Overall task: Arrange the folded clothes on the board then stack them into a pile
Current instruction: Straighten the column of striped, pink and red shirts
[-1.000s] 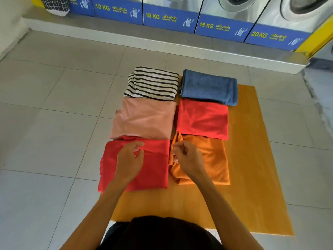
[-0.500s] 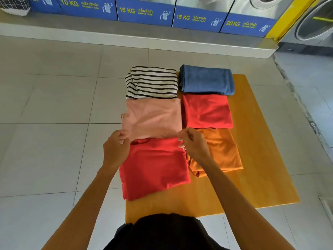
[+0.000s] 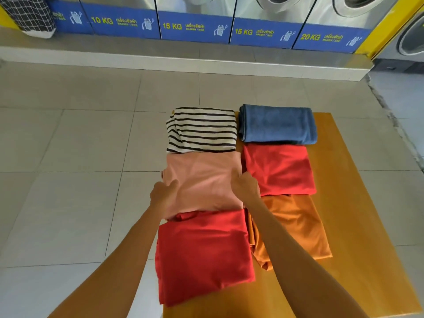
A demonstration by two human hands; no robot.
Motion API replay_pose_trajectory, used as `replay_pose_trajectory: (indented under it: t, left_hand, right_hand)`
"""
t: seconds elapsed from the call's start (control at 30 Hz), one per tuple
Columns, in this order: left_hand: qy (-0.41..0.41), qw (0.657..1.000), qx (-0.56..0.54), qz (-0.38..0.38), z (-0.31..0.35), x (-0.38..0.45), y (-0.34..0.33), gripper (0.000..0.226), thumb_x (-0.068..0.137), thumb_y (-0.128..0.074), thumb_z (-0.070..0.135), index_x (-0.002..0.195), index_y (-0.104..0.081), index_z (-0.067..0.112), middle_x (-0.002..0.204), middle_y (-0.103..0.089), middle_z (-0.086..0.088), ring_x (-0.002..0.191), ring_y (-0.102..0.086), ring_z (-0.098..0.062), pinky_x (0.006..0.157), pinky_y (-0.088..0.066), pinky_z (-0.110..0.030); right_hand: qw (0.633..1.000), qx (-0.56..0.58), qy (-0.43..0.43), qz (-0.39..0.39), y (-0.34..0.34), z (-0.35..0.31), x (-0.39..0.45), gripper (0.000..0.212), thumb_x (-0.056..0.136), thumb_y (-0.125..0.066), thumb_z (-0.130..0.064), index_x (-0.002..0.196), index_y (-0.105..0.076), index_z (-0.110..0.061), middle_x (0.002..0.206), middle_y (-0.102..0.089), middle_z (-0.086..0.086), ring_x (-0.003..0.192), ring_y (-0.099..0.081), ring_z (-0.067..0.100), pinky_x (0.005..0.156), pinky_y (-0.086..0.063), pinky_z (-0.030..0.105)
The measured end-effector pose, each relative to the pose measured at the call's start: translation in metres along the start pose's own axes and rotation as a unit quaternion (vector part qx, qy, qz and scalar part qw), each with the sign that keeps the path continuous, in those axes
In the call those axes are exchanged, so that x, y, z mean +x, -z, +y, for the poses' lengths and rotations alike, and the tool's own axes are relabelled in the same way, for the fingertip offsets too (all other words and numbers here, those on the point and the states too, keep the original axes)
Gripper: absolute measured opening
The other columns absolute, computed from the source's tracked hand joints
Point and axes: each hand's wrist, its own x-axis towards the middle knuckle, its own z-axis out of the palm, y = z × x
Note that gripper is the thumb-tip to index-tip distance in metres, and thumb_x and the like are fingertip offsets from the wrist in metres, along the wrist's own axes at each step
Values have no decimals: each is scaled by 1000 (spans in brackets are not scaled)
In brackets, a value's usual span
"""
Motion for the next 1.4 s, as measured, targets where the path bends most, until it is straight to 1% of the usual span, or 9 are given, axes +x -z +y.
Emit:
replay_pose_trajectory:
  t: [0.17,0.27,0.37,0.57,0.7,0.9,1.03,1.17,1.4]
  left_hand:
    - [-6,999,0,44,7,6,-14,79,87,-53,60,140,-30,6,127,-51,-13,114,-55,-35,85,-48,-42]
    - [37,999,-11,-2,13,20,-16,89,84,-51,69,142,-28,6,132,-49,-13,119,-53,-36,84,-44,-41]
    - [70,992,-92,-48,15,33,-10,100,74,-58,75,140,-40,3,133,-55,-13,117,-55,-33,95,-48,-42]
    - [2,974,-172,-149,21,22,23,82,68,-74,64,131,-53,17,120,-68,-6,110,-65,-28,97,-52,-50]
    - [-76,962,-206,-159,64,15,54,52,84,-65,50,124,-60,16,112,-74,-4,102,-71,-25,83,-57,-42]
    - [-149,954,-236,-113,145,50,72,47,86,-65,47,122,-61,18,111,-75,1,99,-73,-18,82,-57,-40]
    - [-137,958,-236,-88,176,96,63,59,81,-67,56,126,-58,19,117,-71,0,105,-69,-21,86,-56,-42]
    - [-45,976,-199,-73,170,151,33,74,81,-61,64,137,-51,17,126,-62,-7,111,-61,-30,97,-49,-48]
    - [-15,988,-154,-10,143,179,1,56,89,-56,57,129,-56,19,116,-62,-5,103,-60,-27,91,-50,-41]
  right_hand:
    - [994,95,-48,-5,-9,1,22,85,89,-62,-57,145,-34,1,141,-52,19,130,-52,38,100,-45,40]
    - [993,119,-24,-13,-10,12,28,44,85,-68,-55,96,-63,-13,94,-64,3,91,-62,29,68,-44,30]
    - [989,146,12,-32,-13,20,28,41,85,-68,-56,71,-61,-18,67,-60,-5,67,-58,19,56,-39,28]
    - [957,263,67,-101,15,0,15,41,87,-69,-49,112,-67,-16,104,-76,2,97,-74,22,84,-61,44]
    - [933,307,149,-118,49,-43,14,25,96,-67,-29,115,-65,-14,103,-76,5,90,-76,22,75,-64,38]
    - [921,319,204,-94,70,-119,66,28,96,-66,-31,119,-63,-15,111,-73,5,98,-73,21,82,-62,36]
    - [926,319,181,-86,60,-145,125,33,95,-66,-30,124,-64,-15,111,-73,2,101,-70,21,85,-60,36]
    - [963,242,93,-68,23,-128,176,40,95,-63,-32,127,-59,-8,111,-68,5,102,-65,26,84,-55,39]
    - [976,197,72,-49,4,-110,199,52,91,-66,-39,133,-58,-10,115,-68,5,106,-64,28,96,-54,49]
